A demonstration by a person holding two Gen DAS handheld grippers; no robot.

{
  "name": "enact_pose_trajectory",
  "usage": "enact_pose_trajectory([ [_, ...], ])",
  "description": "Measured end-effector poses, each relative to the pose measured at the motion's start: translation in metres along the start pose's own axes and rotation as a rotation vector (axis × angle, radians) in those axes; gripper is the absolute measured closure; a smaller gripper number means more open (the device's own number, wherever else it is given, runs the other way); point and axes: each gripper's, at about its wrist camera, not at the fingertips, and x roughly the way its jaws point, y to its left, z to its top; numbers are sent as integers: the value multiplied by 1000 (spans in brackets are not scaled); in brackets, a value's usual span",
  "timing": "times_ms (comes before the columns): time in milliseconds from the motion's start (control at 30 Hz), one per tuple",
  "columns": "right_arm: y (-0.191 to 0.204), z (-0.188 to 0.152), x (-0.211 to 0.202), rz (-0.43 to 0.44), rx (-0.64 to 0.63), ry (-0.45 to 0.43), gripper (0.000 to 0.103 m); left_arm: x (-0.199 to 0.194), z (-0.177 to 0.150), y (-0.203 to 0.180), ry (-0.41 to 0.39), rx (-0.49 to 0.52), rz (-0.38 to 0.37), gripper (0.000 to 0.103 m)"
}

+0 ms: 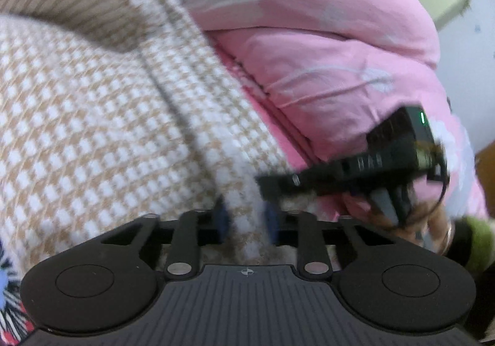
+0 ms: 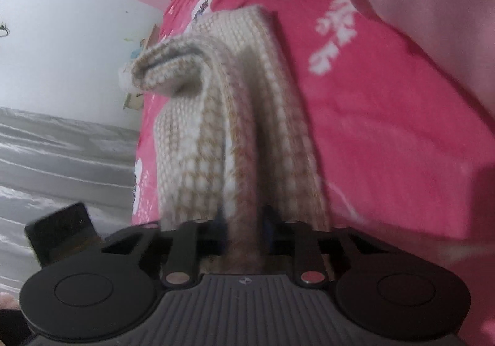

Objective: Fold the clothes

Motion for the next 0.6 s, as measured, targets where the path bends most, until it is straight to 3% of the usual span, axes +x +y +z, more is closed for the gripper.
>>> enact_pose_trajectory([
  [167,-2,-18,-3,69,51,-2,84,-1,16,-3,-7,-142,-83,91],
  [267,0,-24,-6,58,31,-1,83,3,30,3,-9,-182,-119,91],
  [400,0,-26,-13,-8,0,3,69,25,39,17,21,-208,-100,91],
  [433,0,-30,-16,-20,-12,12,63,29,39,23,29,-237,-109,91],
  [500,2,-42,-26,-20,-41,41,64,34,40,34,36,-298,-135,90],
  [600,16,-62,-35,7,-150,164,63,35,50,42,35,-324,-158,90],
])
